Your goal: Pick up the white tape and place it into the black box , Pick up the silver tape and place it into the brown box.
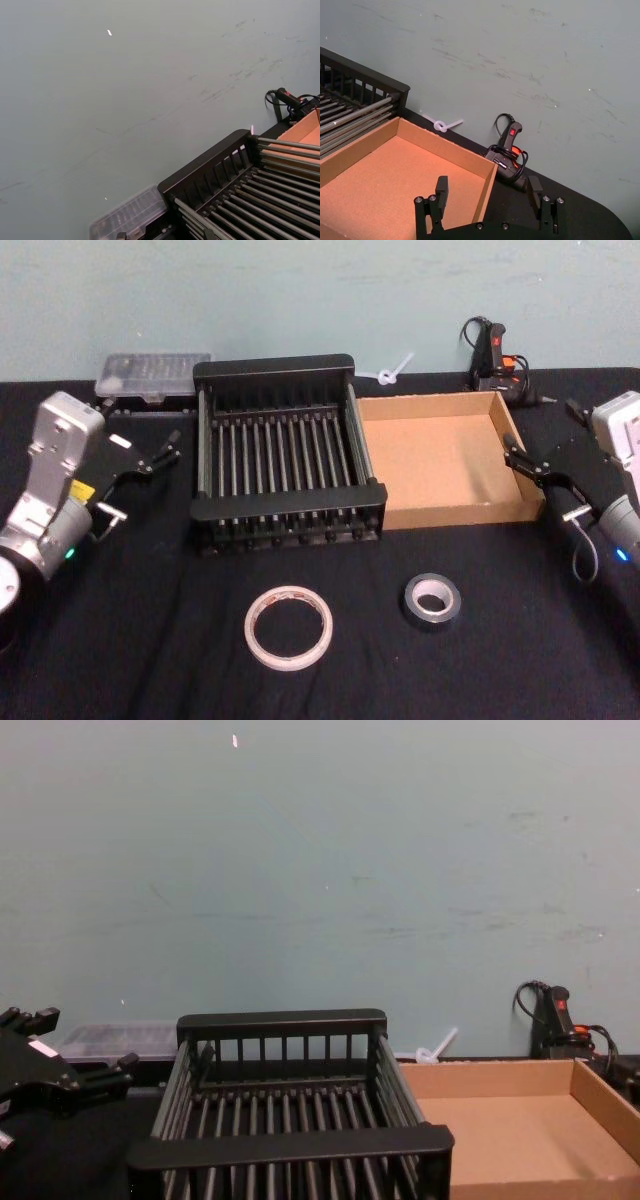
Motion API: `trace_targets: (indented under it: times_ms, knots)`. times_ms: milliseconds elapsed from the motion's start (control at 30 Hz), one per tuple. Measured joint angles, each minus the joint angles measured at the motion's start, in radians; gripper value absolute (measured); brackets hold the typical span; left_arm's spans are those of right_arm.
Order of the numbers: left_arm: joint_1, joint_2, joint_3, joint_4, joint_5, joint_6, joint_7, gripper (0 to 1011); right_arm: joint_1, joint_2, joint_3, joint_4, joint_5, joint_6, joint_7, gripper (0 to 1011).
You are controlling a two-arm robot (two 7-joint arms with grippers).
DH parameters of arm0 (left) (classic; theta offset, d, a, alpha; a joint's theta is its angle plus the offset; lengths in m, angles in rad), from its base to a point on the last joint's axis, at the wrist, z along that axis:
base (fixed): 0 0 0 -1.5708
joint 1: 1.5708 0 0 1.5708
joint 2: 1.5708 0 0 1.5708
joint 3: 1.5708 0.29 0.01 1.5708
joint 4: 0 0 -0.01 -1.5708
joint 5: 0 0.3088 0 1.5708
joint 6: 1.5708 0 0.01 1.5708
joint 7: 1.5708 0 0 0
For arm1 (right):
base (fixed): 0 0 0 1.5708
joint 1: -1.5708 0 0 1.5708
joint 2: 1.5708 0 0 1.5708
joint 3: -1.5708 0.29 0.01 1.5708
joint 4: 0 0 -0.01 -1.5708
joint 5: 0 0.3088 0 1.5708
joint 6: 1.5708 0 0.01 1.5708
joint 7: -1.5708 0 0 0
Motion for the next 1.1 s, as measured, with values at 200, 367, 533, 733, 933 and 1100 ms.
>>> trace_targets:
  times_ms: [200, 367, 533, 733, 933, 1100]
  knots:
    - [0.0, 0.0, 0.0, 0.0, 0.0, 0.0, 0.0, 1001, 0.0, 0.0, 0.0, 0.0, 0.0, 0.0, 0.0, 1002]
    - [0.0, 0.0, 0.0, 0.0, 0.0, 0.0, 0.0, 1001, 0.0, 0.0, 0.0, 0.0, 0.0, 0.0, 0.0, 1002]
    - [0.0, 0.0, 0.0, 0.0, 0.0, 0.0, 0.0, 1001, 0.0, 0.0, 0.0, 0.0, 0.0, 0.0, 0.0, 1002]
    - [0.0, 0.0, 0.0, 0.0, 0.0, 0.0, 0.0, 1001, 0.0, 0.0, 0.0, 0.0, 0.0, 0.0, 0.0, 1002]
    - [0.0, 0.0, 0.0, 0.0, 0.0, 0.0, 0.0, 1001, 0.0, 0.0, 0.0, 0.0, 0.0, 0.0, 0.0, 1002]
    - [0.0, 0.0, 0.0, 0.0, 0.0, 0.0, 0.0, 1001, 0.0, 0.0, 0.0, 0.0, 0.0, 0.0, 0.0, 1002]
